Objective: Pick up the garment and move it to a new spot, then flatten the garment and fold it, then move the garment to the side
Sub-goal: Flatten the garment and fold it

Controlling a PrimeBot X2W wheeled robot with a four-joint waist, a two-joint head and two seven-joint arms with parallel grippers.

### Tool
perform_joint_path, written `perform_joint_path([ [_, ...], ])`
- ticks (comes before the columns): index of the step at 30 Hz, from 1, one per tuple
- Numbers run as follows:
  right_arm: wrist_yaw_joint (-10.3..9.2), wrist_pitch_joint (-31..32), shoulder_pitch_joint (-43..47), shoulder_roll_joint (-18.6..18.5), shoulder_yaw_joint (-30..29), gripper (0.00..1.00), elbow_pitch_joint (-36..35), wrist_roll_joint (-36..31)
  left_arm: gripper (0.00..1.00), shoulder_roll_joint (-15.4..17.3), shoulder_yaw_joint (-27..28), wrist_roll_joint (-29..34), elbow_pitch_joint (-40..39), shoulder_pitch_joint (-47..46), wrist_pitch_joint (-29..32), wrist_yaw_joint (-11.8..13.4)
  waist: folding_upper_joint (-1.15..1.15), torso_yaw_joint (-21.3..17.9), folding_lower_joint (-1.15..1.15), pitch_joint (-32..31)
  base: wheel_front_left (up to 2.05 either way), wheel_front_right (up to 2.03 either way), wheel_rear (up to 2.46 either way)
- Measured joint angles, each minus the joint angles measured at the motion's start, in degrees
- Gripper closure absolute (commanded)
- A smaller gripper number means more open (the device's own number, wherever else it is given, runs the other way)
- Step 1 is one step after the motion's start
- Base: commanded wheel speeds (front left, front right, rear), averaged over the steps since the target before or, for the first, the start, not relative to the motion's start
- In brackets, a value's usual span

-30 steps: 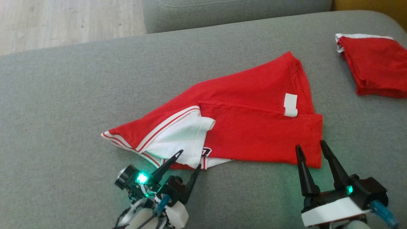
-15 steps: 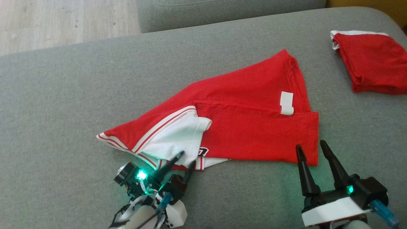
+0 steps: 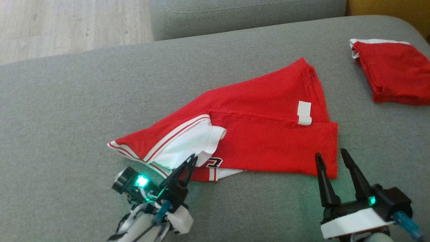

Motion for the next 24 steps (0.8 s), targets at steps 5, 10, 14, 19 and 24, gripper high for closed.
perform_joint_path([
  [5, 0.0, 0.0, 0.01, 0.19, -1.72, 0.0, 0.73, 0.77, 1.0, 2.89, 0.96, -0.92, -6.08, 2.38, 0.0, 1.03, 0.0, 0.73, 0.0, -0.43, 0.0, 0.0, 0.0],
  [10, 0.0, 0.0, -1.33, -0.85, -2.59, 0.0, 6.01, 2.79, 1.0, 5.03, 1.09, -0.92, -10.58, 3.7, 0.0, 1.04, 0.0, 1.82, 0.0, -0.04, 0.0, 0.0, 0.0],
  [14, 0.0, 2.59, -7.2, -3.76, -3.11, 0.0, 13.93, 6.38, 1.0, 5.84, 1.07, -0.92, -13.04, 3.69, 0.02, 1.03, 0.0, 2.53, 0.0, 0.94, 0.0, 0.0, 0.0],
  [19, 0.0, 13.25, -19.7, -9.24, -3.36, 0.0, 20.76, 10.5, 1.0, 6.3, 0.8, -0.92, -14.91, 3.6, 0.53, 0.96, 0.0, 3.78, 0.01, 2.46, 0.0, 0.0, 0.0],
  [24, 0.0, 18.42, -22.6, -12.11, -0.69, 0.0, 25.1, 11.73, 1.0, 6.36, 0.4, -0.92, -15.22, 3.48, 1.02, 0.93, 0.0, 5.14, 0.01, 2.97, 0.0, 0.0, 0.0],
])
